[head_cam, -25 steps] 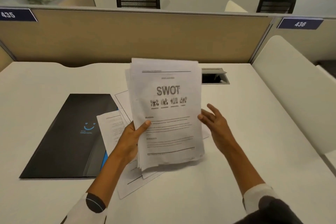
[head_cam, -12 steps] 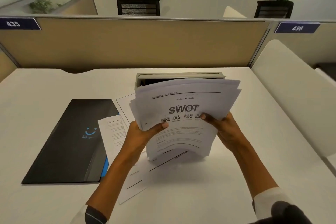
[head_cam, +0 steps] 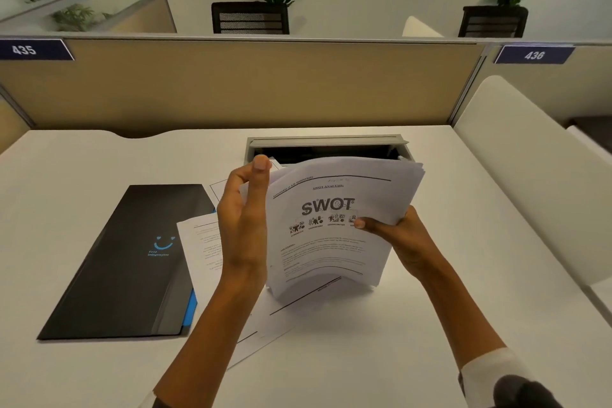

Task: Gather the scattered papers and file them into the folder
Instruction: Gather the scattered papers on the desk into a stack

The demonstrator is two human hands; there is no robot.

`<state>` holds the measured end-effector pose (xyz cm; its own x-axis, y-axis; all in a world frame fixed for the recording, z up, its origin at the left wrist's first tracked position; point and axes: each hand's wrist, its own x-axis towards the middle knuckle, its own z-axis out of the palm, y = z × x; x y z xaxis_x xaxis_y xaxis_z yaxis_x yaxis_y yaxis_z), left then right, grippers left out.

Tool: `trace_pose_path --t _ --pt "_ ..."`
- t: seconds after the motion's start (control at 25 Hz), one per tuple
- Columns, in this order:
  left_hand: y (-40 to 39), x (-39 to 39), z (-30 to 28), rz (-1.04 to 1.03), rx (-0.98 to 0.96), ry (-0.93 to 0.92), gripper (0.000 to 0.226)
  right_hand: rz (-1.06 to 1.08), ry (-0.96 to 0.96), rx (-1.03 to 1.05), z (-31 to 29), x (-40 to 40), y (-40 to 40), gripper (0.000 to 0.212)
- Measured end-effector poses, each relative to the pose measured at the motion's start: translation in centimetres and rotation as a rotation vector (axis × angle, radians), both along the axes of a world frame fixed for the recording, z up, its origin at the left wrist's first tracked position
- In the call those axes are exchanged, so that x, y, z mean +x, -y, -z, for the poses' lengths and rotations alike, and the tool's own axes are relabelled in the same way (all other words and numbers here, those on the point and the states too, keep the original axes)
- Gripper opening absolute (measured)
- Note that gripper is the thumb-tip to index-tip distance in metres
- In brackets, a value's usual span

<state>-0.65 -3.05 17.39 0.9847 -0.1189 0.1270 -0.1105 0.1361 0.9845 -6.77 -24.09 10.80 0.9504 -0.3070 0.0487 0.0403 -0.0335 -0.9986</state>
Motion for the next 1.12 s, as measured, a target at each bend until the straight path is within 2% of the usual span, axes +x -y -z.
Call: trace_pose_path --t 0.08,0.12,0.4,0.56,0.72,0.88,1.12 --pt "0.3 0.0 -0.3 -0.022 0.035 -0.037 0.022 -0.011 0.0 0.004 0.3 0.0 0.0 0.041" --pt "0.4 0.0 -0.2 -0.032 0.046 -0.054 0.021 -0.013 -0.002 0.009 0.6 0.0 0.0 0.043" --pt "0.3 0.4 0.3 -0.08 0.059 -0.061 0.036 0.015 -0.117 0.079 5.1 -1.5 0.1 0.037" --pt "0.0 -0.5 2.9 -0.077 0.035 -0.096 0.044 0.088 -0.12 0.1 5.6 -1.5 -0.8 0.032" --pt "-0.2 -0.8 5.4 -0.097 -0.017 -0.23 0.047 0.022 -0.114 0.03 4.9 -1.3 -0.8 0.026" --pt "-0.2 -0.9 6.5 -0.048 0.029 -0.289 0.047 -0.002 -0.114 0.066 6.3 -2.0 -0.6 0.036" --pt "1.4 -1.7 6.7 0.041 0.029 -0.296 0.042 0.121 -0.079 0.105 7.0 -1.4 -0.5 0.035"
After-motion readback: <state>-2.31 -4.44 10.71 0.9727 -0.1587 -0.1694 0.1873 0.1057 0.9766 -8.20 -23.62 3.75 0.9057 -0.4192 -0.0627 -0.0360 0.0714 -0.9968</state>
